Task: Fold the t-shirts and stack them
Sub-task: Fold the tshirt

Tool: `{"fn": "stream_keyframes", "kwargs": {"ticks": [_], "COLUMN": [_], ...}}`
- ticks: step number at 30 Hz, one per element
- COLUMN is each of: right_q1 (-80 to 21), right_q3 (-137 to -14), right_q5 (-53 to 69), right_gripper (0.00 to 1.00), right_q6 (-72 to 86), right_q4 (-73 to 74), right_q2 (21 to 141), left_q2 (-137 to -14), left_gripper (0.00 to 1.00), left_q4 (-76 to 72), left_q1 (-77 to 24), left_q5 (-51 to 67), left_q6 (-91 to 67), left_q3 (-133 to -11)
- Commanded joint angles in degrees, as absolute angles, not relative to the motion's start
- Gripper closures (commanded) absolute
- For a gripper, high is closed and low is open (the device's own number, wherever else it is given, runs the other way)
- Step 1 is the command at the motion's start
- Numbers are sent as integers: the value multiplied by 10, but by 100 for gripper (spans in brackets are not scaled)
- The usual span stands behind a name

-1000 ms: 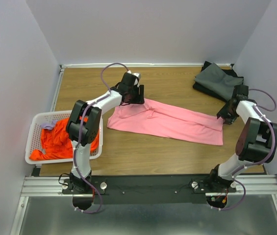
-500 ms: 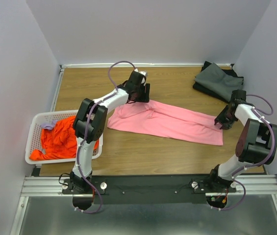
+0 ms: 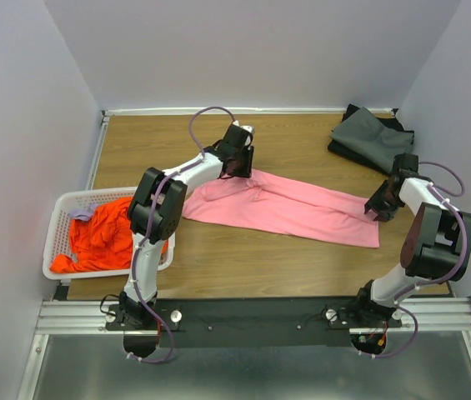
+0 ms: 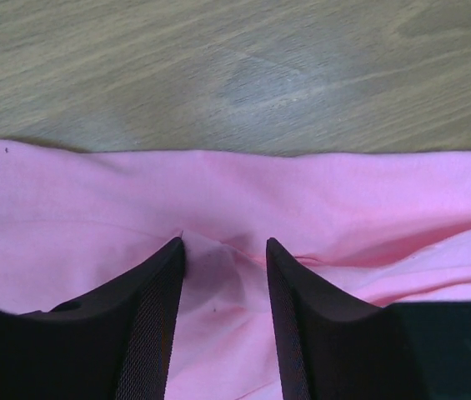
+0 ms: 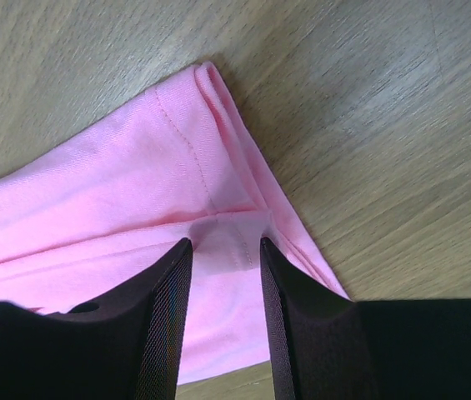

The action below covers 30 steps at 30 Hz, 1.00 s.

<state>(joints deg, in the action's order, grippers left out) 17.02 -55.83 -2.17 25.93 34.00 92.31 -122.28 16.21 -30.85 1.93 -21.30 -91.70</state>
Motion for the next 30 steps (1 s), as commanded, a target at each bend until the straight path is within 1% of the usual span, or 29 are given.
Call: {"fn": "stream_keyframes", "kwargs": {"ticks": [1,2,3,5,6,12,20,30], "right_q1": [176,176,176,176,176,176,176,176], "right_q3": [-559,-561,-561,-563,-564,-570,-560,-556], "right_q5": [-19,-19,-19,-17,-17,-17,-20,-4], "right_gripper": [55,55,55,55,55,54,54,54], "right_q6": [261,261,261,260,260,250,231,214], "right_q4": [352,352,353,356,357,366,381,390], "right_q2": [904,903,902,897,893,877,839,821], "left_q2": [-1233,-1233,-1231,-1224,-1220,-1177,-1096,-1044], "left_gripper": [64,70,81,92,100,100,100,100], "left_q4": [171,172,172,176,177,178,165,154], "left_q1": [-312,-313,-314,-316,-318,-335,-357,-388], "left_q5": [4,4,5,-17,-21,-40,-68,-59], "left_q6": [-209,-209,-210,-210,-212,-228,-266,-302], "left_q3": [-922,-920,-918,-911,-908,-865,-774,-721]}}
